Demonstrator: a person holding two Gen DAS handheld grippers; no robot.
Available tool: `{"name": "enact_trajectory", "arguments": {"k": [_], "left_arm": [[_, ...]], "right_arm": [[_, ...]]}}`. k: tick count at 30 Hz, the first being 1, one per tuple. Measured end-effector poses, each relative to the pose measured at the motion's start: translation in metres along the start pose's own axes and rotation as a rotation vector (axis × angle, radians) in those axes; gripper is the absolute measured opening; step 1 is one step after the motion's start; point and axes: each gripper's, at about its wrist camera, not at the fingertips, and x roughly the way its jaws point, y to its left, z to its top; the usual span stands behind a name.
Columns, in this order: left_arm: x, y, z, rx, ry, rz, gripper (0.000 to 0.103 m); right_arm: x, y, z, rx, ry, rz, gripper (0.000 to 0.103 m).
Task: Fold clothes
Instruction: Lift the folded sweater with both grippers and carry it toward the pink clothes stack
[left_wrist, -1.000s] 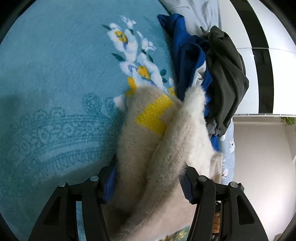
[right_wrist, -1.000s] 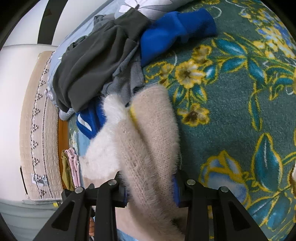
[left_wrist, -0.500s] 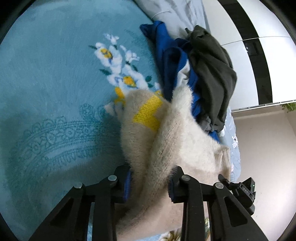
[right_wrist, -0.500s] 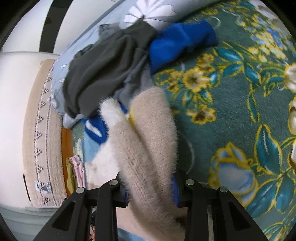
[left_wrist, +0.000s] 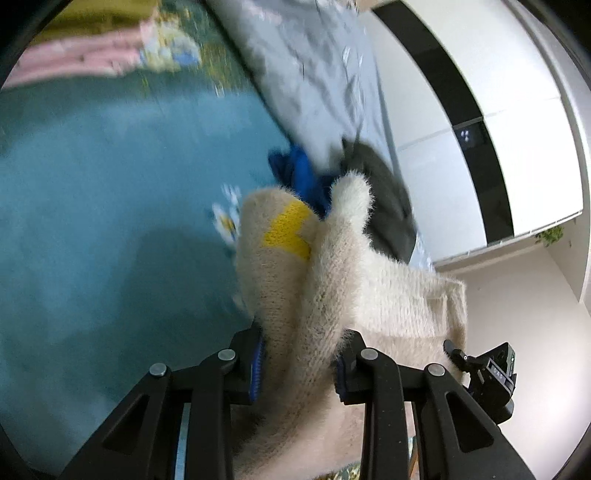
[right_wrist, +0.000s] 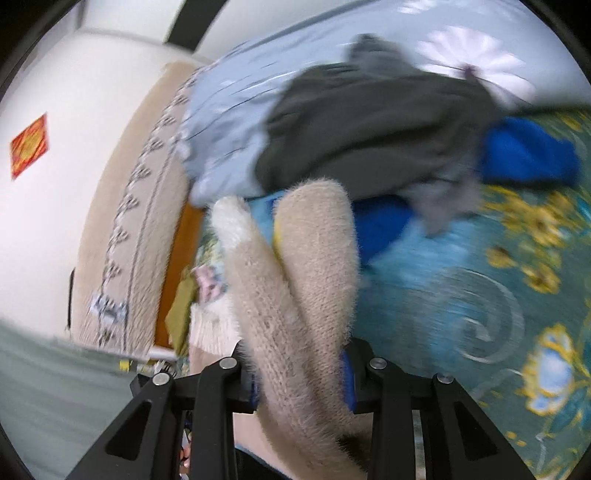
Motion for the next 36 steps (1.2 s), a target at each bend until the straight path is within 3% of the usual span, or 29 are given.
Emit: {"name": "enact_trajectory", "arguments": {"k": [9, 18, 27, 36], "left_arm": [[-0.11, 0.041, 0.098, 0.017, -0.231, 0.045, 0.031], [-0.197, 0.107, 0.187, -0.03, -0.371, 0.132, 0.031], [-0.234, 0.195, 0.259, -0.139, -0.453, 0.185, 0.031], [-0.238, 0.267, 0.302, -0.238, -0.503, 0.212, 0.031]], "right_arm": [[0.111, 0.142, 0.025, -0.174, 0.115, 0.154, 0.034], [0.249, 0.27, 0.036, -0.282, 0.247, 0.259, 0.034], [0.394, 0.36, 0.041, -0.341, 0.363, 0.271, 0.034], [0.503, 0.405, 0.043, -0.374, 0.435, 0.267, 0.034]]}}
